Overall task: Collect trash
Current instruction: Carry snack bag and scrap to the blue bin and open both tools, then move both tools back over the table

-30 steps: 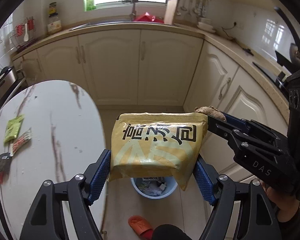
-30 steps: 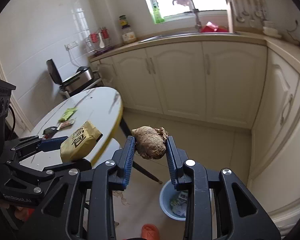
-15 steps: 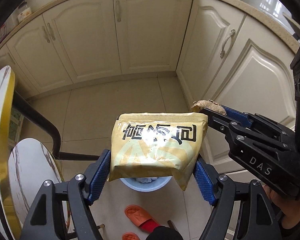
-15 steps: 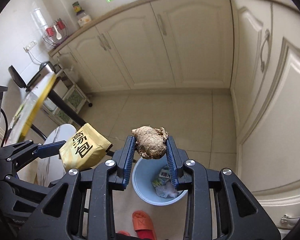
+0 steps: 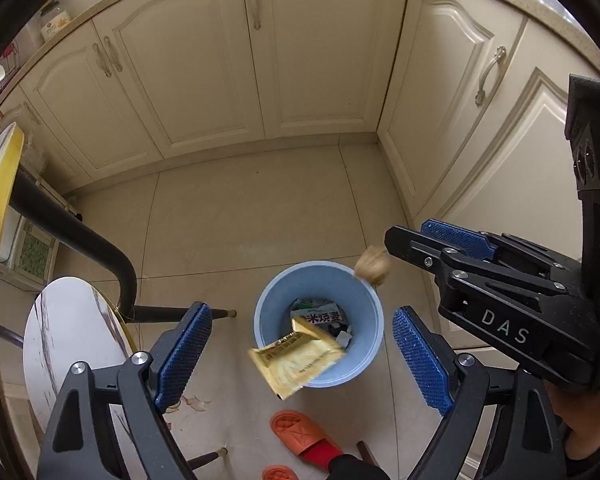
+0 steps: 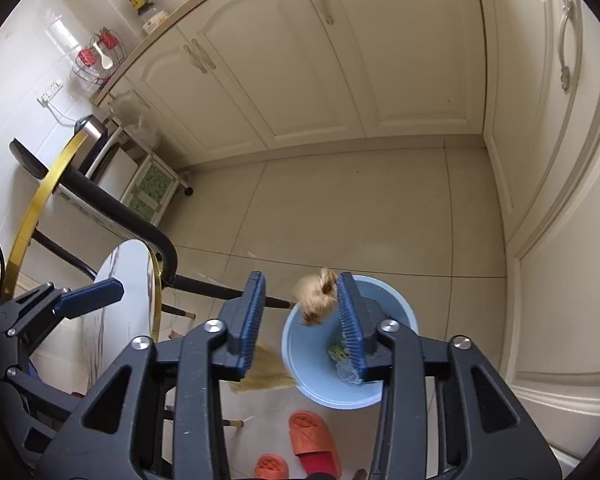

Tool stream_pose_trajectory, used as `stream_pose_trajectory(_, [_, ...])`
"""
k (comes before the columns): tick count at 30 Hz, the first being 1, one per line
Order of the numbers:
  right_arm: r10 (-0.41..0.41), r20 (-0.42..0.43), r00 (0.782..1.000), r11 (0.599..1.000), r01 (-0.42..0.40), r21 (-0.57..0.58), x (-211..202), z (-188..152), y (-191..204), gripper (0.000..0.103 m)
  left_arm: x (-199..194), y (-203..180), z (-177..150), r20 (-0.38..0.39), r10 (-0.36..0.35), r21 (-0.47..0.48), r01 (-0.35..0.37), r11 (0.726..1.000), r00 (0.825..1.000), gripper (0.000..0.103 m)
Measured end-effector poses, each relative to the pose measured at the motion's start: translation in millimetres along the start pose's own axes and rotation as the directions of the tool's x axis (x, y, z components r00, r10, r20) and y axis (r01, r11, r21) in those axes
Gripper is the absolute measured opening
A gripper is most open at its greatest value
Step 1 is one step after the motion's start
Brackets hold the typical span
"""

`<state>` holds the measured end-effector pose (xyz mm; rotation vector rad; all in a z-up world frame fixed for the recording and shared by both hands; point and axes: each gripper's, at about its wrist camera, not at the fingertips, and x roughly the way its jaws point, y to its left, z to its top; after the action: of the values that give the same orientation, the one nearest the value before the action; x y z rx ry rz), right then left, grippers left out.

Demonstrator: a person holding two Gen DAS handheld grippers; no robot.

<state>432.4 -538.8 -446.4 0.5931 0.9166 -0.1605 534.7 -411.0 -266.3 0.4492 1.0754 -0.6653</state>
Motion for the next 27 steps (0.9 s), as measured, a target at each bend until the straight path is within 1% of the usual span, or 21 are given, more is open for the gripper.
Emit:
stream_pose_trajectory(1, [-0.001, 0.005, 1.000, 1.000, 0.001, -0.002, -2, 0, 3, 0.042, -3, 0, -1, 0.005, -0.002, -0.001, 0.002, 1.000, 1.000, 0.089])
stream_pose_trajectory(3, [-0.005, 0.022, 1.000, 1.000, 0.005, -0.014, -9, 1, 9, 0.046, -15, 2, -5, 0.019, -0.005, -0.002, 0.005, 1.000, 1.000, 0.089])
stream_pose_trajectory(8, [-0.007, 0.064, 0.998, 0.999, 0.010, -0.038, -37, 6, 25, 0.046, -49, -4, -12, 0.073, -0.011, -0.002, 0.011, 1.000, 0.997, 0.089])
stream_pose_trajectory(9, [-0.009, 0.077, 0.997, 0.999, 0.012, -0.041, -45, 6, 29, 0.047, -58, -5, -14, 0.087, -0.010, 0.001, 0.010, 1.000, 0.996, 0.089])
stream_pose_trajectory(10, [-0.006, 0.091, 0.996, 0.999, 0.010, -0.045, -53, 6, 33, 0.050, -67, -7, -16, 0.100, -0.009, 0.003, 0.009, 1.000, 0.995, 0.089])
stream_pose_trajectory(12, [-0.006, 0.113, 0.994, 0.998, 0.012, -0.056, -70, 5, 43, 0.054, -88, -8, -25, 0.132, -0.014, 0.007, 0.013, 1.000, 0.991, 0.089])
stream_pose_trajectory(15, [0.003, 0.157, 0.988, 0.997, 0.010, -0.083, -98, 3, 63, 0.055, -119, -10, -38, 0.182, -0.008, 0.009, 0.007, 1.000, 0.983, 0.089])
stream_pose_trajectory(16, [0.005, 0.171, 0.985, 0.996, 0.011, -0.093, -108, 3, 70, 0.058, -130, -10, -43, 0.200, -0.006, 0.006, 0.005, 1.000, 0.980, 0.089])
stream_pose_trajectory(20, [0.022, 0.231, 0.973, 0.989, 0.013, -0.149, -145, -1, 105, 0.064, -180, -1, -72, 0.286, 0.009, -0.013, -0.006, 1.000, 0.958, 0.091])
stream_pose_trajectory(24, [0.053, 0.277, 0.960, 0.978, 0.007, -0.210, -174, -10, 149, 0.076, -232, 19, -109, 0.381, 0.048, -0.046, -0.033, 0.998, 0.923, 0.097])
stream_pose_trajectory(26, [0.077, 0.288, 0.955, 0.968, -0.002, -0.251, -185, -14, 172, 0.076, -254, 33, -131, 0.416, 0.069, -0.072, -0.043, 0.996, 0.907, 0.101])
stream_pose_trajectory(27, [0.093, 0.288, 0.953, 0.963, -0.012, -0.270, -188, -17, 184, 0.078, -264, 40, -144, 0.431, 0.087, -0.088, -0.054, 0.995, 0.898, 0.102])
